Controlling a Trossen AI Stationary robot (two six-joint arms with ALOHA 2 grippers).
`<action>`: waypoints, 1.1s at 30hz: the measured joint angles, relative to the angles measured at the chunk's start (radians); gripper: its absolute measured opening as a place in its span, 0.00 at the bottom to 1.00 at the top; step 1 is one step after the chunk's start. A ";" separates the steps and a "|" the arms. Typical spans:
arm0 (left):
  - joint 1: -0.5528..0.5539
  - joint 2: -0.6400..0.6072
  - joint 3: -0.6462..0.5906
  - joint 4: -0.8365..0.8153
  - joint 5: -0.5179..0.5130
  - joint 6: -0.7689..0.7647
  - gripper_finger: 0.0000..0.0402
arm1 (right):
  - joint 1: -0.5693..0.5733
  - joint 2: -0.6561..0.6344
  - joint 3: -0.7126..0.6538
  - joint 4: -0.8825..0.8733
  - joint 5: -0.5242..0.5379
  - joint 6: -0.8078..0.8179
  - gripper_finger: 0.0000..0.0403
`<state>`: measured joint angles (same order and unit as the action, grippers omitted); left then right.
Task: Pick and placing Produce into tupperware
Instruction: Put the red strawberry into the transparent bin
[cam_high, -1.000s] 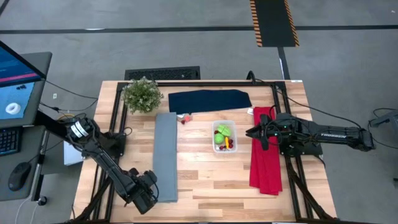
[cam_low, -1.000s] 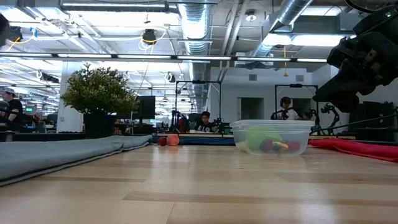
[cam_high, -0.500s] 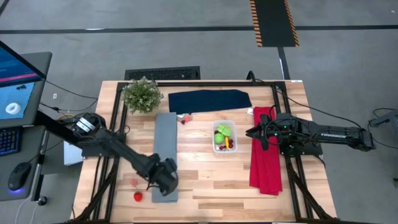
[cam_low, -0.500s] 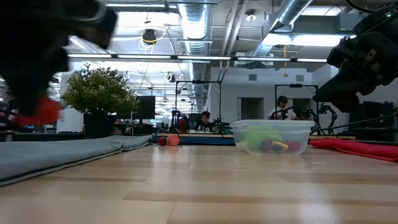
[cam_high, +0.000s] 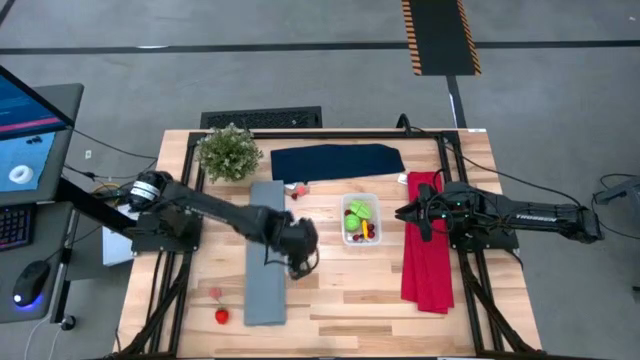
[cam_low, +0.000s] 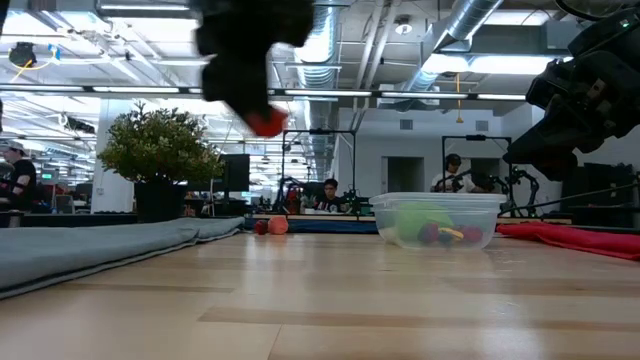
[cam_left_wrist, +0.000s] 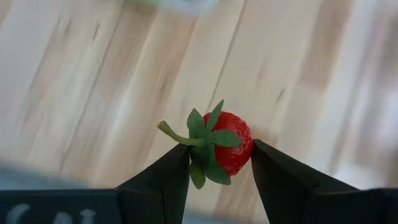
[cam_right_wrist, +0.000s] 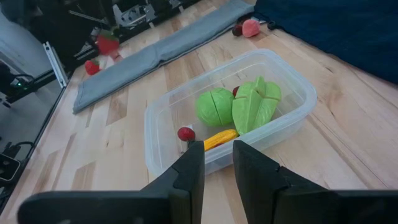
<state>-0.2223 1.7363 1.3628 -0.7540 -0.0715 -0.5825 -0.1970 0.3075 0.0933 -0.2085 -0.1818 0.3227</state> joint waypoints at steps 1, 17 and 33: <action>0.019 0.000 0.009 0.030 0.020 0.024 0.39 | 0.000 0.000 0.000 0.000 0.000 0.000 0.27; 0.212 0.000 0.019 0.394 0.181 0.158 0.39 | 0.000 0.000 0.000 0.000 0.000 0.000 0.27; 0.273 0.191 0.074 0.535 0.286 0.186 0.39 | 0.000 0.000 0.000 0.000 0.000 0.000 0.27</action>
<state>0.0505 1.9275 1.4372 -0.2193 0.2147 -0.3965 -0.1970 0.3075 0.0933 -0.2085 -0.1818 0.3225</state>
